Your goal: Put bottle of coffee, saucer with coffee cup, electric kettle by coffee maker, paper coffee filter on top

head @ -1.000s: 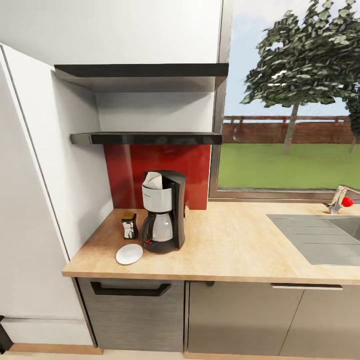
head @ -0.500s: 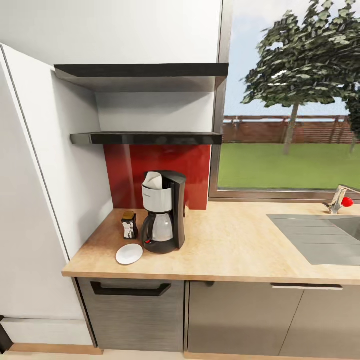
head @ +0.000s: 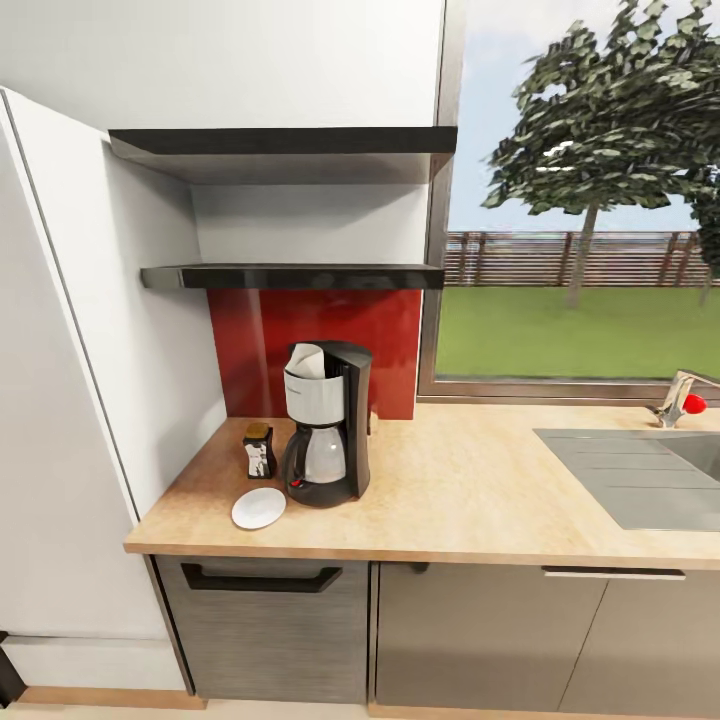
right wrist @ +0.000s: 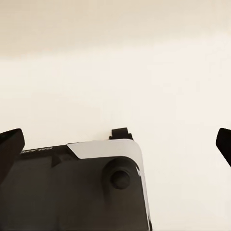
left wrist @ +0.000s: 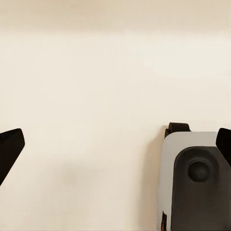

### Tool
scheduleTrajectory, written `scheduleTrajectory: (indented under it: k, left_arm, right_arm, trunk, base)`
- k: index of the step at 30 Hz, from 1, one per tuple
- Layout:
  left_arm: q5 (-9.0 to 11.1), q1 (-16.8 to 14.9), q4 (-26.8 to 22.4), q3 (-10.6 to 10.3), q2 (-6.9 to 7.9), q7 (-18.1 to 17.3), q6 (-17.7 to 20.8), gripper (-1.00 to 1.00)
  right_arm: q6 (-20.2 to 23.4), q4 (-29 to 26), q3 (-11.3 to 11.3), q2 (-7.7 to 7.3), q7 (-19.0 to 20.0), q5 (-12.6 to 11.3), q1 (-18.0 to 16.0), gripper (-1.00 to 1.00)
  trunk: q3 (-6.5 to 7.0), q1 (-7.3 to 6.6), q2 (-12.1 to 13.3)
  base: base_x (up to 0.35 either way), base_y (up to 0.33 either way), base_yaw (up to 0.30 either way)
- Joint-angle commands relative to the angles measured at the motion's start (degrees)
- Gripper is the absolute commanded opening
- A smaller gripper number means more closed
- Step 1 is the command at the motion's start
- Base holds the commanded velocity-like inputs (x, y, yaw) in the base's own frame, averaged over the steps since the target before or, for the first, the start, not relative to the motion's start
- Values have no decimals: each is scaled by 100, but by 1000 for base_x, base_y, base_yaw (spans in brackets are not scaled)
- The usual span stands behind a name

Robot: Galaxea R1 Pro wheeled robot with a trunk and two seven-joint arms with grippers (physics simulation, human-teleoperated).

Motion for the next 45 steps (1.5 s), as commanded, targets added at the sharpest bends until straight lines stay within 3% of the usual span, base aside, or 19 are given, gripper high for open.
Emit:
scheduleTrajectory:
  k: [1,21,45]
  left_arm:
    - [-57,-1,11,42,-1,6,-24,100]
    - [-99,2,2,30,-338,14,-29,100]
    - [-113,2,1,29,-396,13,-37,100]
  right_arm:
    - [-2,-17,47,-4,-38,-57,1,100]
    - [5,-17,49,-12,-21,-103,2,100]
    - [-4,-17,49,-8,-26,-100,1,100]
  trunk:
    - [-2,2,-3]
    - [-2,2,-3]
    - [-2,2,-3]
  base:
    - [0,0,0]
    - [0,0,-216]
    - [122,-188,-265]
